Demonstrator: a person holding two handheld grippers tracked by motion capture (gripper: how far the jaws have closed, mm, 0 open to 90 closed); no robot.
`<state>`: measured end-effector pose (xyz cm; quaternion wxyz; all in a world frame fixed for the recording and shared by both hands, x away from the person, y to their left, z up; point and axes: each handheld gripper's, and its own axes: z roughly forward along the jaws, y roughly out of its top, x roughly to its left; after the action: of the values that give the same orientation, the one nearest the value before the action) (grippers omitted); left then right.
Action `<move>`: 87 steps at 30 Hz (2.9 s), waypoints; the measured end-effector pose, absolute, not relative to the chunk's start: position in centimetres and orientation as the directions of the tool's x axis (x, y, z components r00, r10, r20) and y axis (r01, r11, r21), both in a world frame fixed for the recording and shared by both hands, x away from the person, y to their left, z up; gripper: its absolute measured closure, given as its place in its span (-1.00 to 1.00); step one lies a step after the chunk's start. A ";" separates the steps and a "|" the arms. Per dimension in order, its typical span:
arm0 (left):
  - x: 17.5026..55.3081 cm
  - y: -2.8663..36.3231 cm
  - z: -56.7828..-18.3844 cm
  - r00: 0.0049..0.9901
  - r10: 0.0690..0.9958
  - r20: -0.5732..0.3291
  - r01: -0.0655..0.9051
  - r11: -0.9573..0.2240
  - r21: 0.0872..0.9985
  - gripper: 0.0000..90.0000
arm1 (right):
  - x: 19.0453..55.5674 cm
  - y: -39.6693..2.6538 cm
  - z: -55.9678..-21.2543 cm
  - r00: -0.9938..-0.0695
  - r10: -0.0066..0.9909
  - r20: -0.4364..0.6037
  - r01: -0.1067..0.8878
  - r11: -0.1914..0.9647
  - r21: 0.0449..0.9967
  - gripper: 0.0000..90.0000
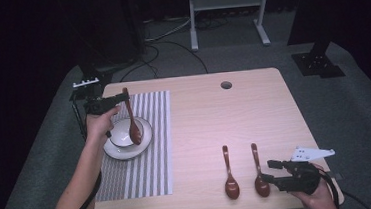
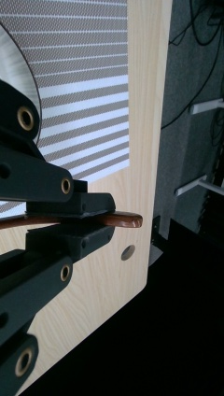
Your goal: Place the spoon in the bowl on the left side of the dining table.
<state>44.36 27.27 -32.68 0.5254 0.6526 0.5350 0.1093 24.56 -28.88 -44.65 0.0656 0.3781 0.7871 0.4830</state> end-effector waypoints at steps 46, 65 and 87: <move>45.3 31.2 -33.3 0.275 0.875 -0.398 0.572 0.184 0.800 0.87 | 24.6 -29.0 -44.7 -0.703 0.660 0.265 0.535 0.244 0.809 -0.21; 45.6 32.3 -35.3 0.217 0.869 -0.444 0.572 0.255 0.779 0.87 | 24.7 -29.0 -44.8 -0.702 0.661 0.265 0.535 0.244 0.809 -0.21; 45.5 33.7 -37.8 0.168 0.852 -0.496 0.576 0.324 0.751 0.87 | 24.8 -28.8 -44.9 -0.702 0.658 0.270 0.541 0.247 0.804 -0.21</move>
<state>45.50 33.72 -37.78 0.5137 0.5657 0.6309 0.1342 24.84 -28.82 -44.95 0.0612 0.3808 0.7873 0.4811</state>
